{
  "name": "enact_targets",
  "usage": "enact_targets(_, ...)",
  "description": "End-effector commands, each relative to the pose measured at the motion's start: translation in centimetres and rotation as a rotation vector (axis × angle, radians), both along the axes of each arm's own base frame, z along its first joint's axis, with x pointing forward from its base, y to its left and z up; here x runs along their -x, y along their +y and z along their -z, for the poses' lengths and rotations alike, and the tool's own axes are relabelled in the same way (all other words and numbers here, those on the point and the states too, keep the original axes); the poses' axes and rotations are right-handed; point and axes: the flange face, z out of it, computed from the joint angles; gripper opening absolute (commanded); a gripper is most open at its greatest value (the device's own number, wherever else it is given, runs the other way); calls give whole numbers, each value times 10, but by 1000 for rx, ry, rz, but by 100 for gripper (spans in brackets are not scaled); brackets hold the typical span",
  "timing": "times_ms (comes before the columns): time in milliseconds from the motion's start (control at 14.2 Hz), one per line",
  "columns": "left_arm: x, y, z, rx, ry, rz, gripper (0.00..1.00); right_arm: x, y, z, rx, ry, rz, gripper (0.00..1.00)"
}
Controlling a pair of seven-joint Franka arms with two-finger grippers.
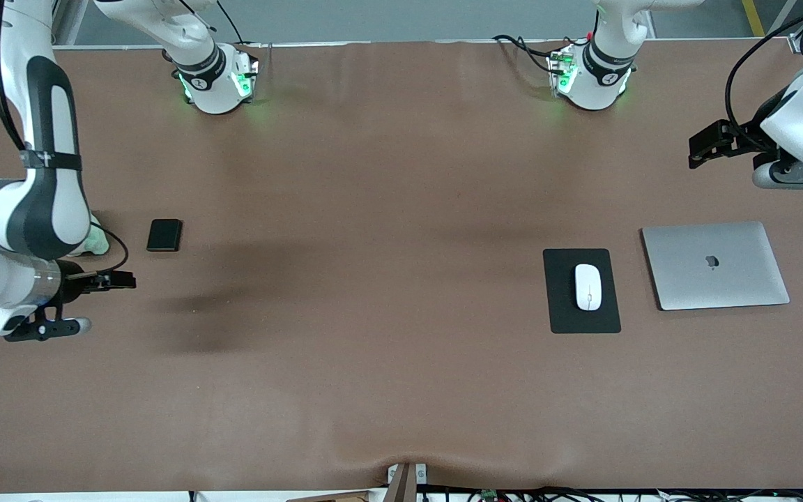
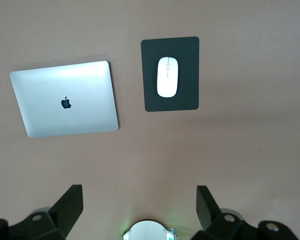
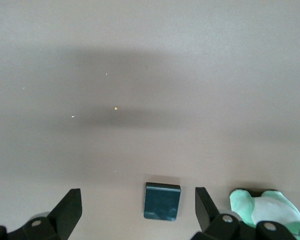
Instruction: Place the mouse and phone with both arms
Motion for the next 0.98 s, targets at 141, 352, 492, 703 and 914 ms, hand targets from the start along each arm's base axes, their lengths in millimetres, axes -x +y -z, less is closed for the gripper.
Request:
enact_targets(141, -1, 12, -7, 2, -55, -15, 100, -5, 7, -60, -82, 27, -40, 100)
enact_targets(352, -2, 12, -6, 5, -62, 7, 100, 0, 8, -85, -142, 34, -59, 100)
enact_targets(492, -2, 11, -5, 4, -59, 22, 100, 9, 20, -126, -124, -23, -81, 100)
enact_targets(703, -1, 3, -5, 6, -54, 47, 100, 31, 36, -182, -58, -81, -127, 100)
enact_targets(914, -1, 5, -7, 9, -57, 69, 100, 54, 30, -213, -66, -69, -152, 100)
